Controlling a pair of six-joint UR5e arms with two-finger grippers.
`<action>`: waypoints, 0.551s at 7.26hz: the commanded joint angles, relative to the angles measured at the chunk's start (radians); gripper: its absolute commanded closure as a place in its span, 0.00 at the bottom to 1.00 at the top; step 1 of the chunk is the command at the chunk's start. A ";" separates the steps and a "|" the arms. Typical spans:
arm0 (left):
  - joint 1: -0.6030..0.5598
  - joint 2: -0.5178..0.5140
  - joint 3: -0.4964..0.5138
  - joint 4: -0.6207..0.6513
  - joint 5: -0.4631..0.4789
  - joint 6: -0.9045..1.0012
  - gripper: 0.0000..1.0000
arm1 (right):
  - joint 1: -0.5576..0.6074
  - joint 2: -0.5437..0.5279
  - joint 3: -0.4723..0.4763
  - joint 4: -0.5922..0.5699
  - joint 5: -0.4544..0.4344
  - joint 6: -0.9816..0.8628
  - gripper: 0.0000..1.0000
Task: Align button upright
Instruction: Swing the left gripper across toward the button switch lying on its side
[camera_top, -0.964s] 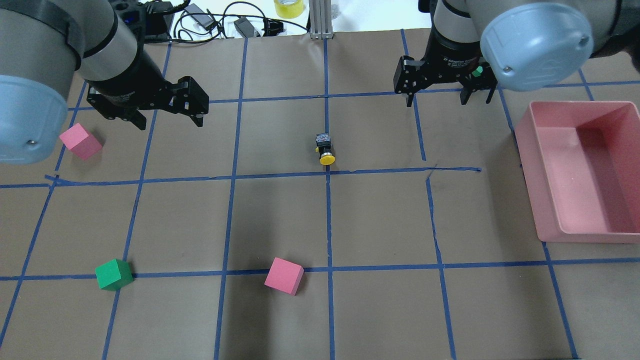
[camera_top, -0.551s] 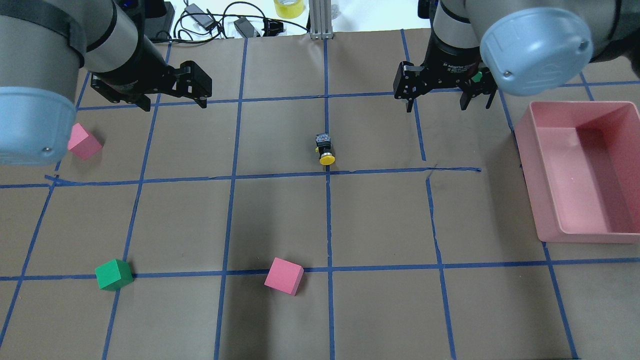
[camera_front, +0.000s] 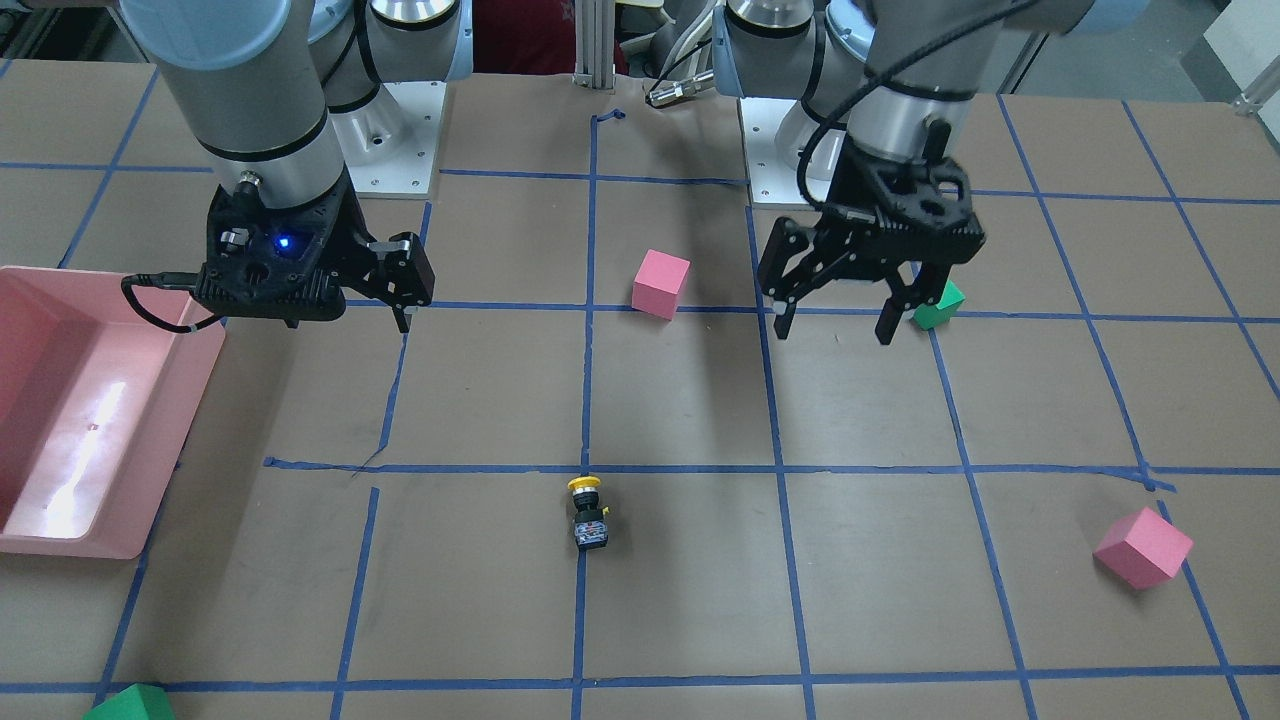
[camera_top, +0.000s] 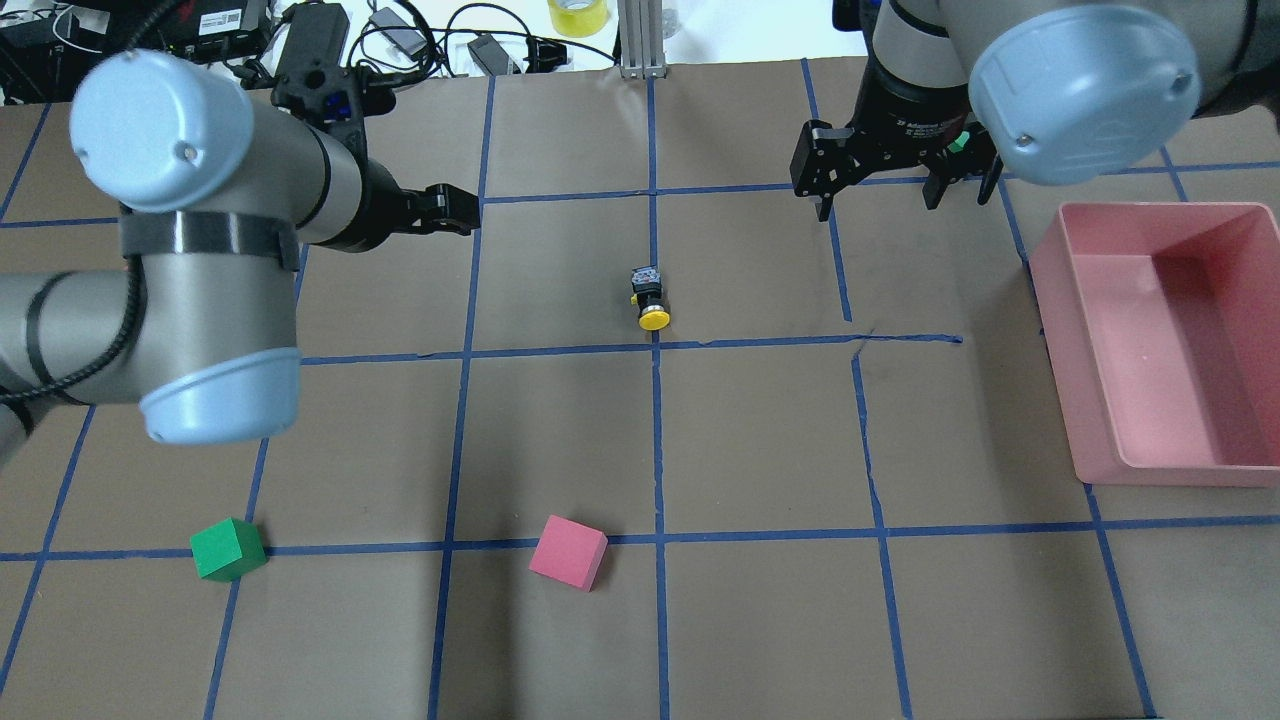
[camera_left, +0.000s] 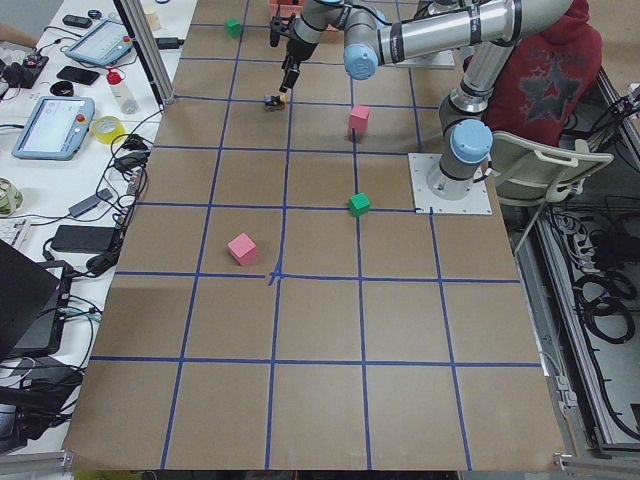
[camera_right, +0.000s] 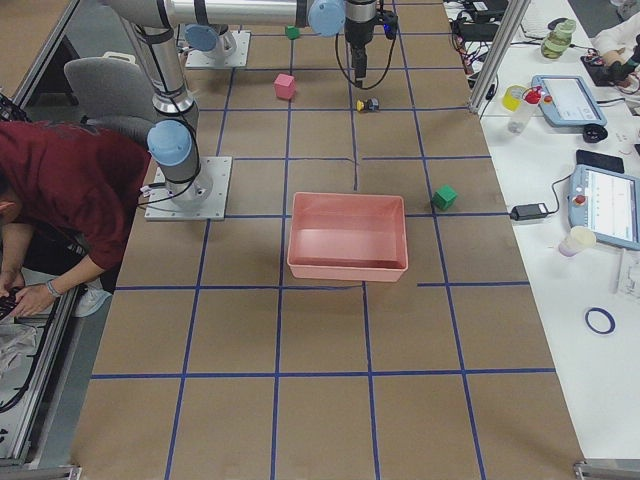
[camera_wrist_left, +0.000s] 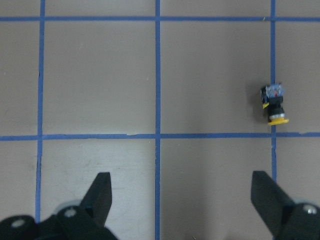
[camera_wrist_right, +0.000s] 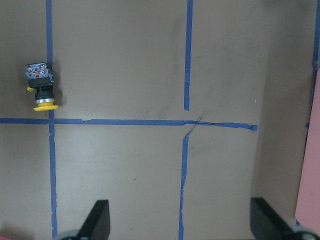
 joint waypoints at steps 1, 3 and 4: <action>-0.057 -0.102 -0.089 0.313 0.002 -0.045 0.00 | -0.012 -0.061 -0.012 0.060 0.002 -0.027 0.00; -0.112 -0.234 -0.095 0.548 0.014 -0.099 0.00 | -0.081 -0.063 -0.011 0.123 0.056 -0.074 0.00; -0.159 -0.300 -0.095 0.632 0.061 -0.159 0.00 | -0.107 -0.071 -0.012 0.125 0.045 -0.104 0.00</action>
